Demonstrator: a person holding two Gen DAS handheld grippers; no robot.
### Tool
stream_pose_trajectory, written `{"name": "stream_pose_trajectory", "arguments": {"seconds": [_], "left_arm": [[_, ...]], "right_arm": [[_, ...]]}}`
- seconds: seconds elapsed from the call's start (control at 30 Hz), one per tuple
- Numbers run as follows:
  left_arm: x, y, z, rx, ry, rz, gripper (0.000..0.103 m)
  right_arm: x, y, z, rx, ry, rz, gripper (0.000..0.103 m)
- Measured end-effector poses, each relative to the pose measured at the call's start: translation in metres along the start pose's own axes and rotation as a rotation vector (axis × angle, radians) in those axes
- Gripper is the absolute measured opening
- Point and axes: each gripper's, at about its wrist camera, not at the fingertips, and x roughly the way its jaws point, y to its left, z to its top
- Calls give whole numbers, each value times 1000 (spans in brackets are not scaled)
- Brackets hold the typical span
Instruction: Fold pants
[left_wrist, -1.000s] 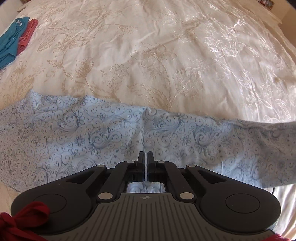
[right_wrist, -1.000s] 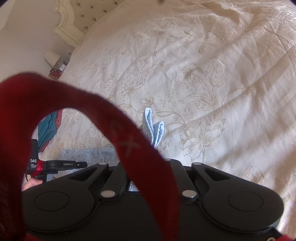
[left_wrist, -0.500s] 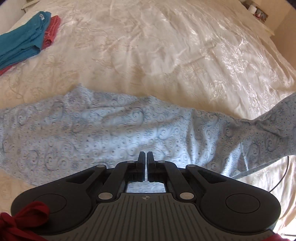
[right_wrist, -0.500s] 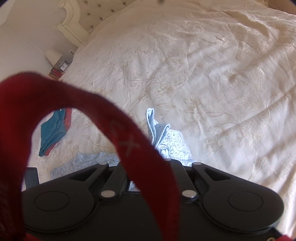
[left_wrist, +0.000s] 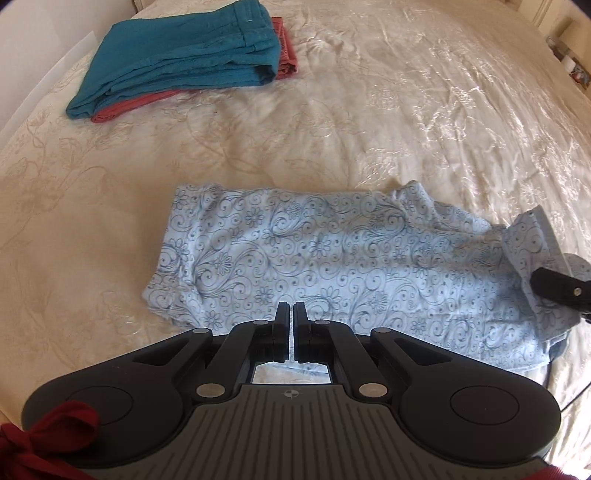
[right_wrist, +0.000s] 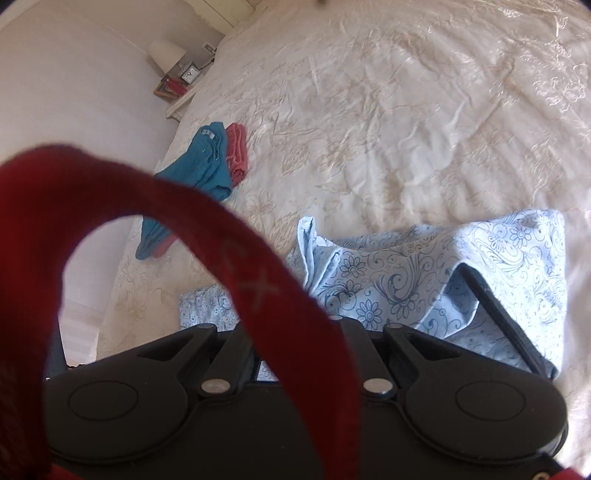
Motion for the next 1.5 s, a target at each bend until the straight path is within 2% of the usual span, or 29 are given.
{"name": "stream_pose_trajectory", "arguments": {"seconds": [0.17,0.2,0.23,0.3,0.4,0.5,0.63,0.77,0.87,1.03,1.17,1.5], "left_arm": [[4,18,2,-24,14,-17,3],[6,19,2,-25,17,-22,3],[7,18,3,-23,20,-27,3],[10,13,5,-10,21,-39,3],[14,-2,8,19,27,-60,3],[18,-23,12,50,26,-82,3],[25,-51,12,63,47,-121,3],[30,-77,8,112,64,-127,3],[33,-87,5,130,81,-137,3],[33,-96,0,147,89,-123,3],[25,-93,-6,140,80,-114,3],[-2,-66,-48,181,47,-82,3]], "right_arm": [[43,22,-26,-65,9,-79,24],[47,24,-30,-76,27,-74,29],[49,26,-32,-87,46,-58,41],[39,31,-36,-115,49,-21,43],[13,29,-39,-157,38,-9,43],[-16,20,-44,-168,18,-41,43],[-64,-18,-51,-116,-22,-148,43],[-117,-72,-56,43,-84,-274,43],[-153,-104,-62,115,-118,-364,43],[-189,-129,-72,171,-166,-456,43],[-192,-129,-75,184,-193,-445,43],[-188,-99,-103,90,-226,-345,43]]}}
